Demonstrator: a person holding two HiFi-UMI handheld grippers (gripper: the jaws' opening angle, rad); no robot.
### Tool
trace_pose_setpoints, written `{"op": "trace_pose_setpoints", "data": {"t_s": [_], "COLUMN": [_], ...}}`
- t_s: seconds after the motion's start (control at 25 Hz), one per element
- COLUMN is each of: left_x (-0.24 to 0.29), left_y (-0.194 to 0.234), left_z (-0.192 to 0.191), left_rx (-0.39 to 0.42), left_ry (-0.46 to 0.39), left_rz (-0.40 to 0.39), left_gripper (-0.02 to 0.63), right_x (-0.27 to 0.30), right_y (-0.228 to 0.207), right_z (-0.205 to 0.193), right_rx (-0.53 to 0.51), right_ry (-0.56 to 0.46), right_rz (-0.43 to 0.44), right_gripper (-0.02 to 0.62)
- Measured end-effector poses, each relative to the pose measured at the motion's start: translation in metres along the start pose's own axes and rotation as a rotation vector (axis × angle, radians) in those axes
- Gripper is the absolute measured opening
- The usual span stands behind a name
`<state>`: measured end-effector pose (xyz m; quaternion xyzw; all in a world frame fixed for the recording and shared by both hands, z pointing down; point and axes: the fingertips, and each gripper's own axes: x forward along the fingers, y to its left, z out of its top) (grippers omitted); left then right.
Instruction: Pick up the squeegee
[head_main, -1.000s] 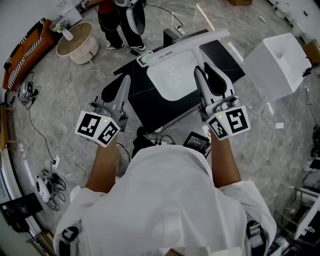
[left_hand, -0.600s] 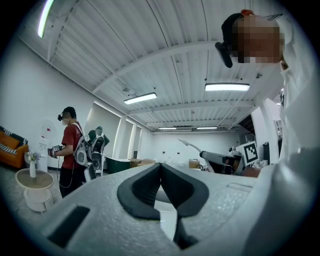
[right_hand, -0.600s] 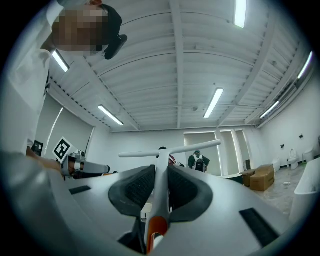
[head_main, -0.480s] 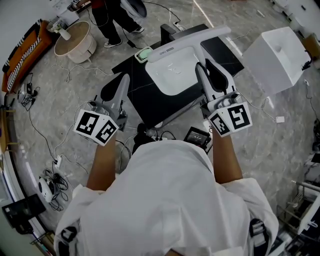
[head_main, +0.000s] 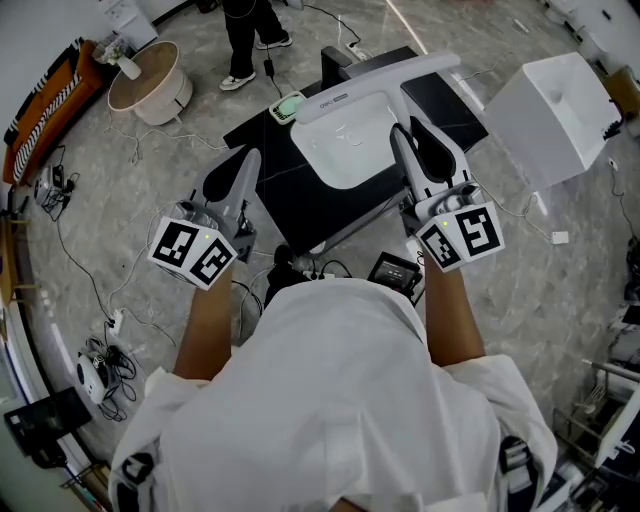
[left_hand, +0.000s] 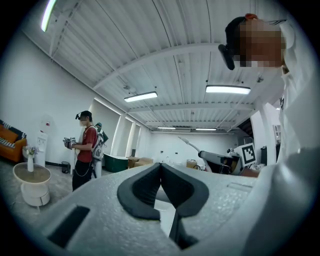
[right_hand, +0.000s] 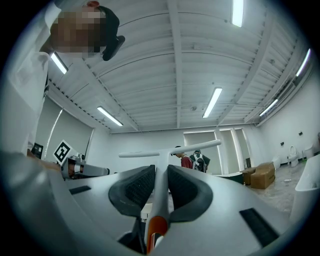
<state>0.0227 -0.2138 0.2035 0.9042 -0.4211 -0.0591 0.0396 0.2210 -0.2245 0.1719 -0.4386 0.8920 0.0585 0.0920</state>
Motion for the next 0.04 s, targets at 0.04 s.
{"op": "trace_pose_setpoints", "data": {"t_s": [0.04], "left_x": [0.0007], "left_y": [0.0003], "left_z": [0.0003], "left_rx": [-0.001], "left_ry": [0.001], "left_rz": [0.002], "left_gripper": [0.015], "right_x": [0.0008], "right_y": [-0.0007], "right_z": [0.0005], "right_rx": [0.001], "right_ry": [0.001], "right_rz": [0.002], "right_gripper": [0.087]}}
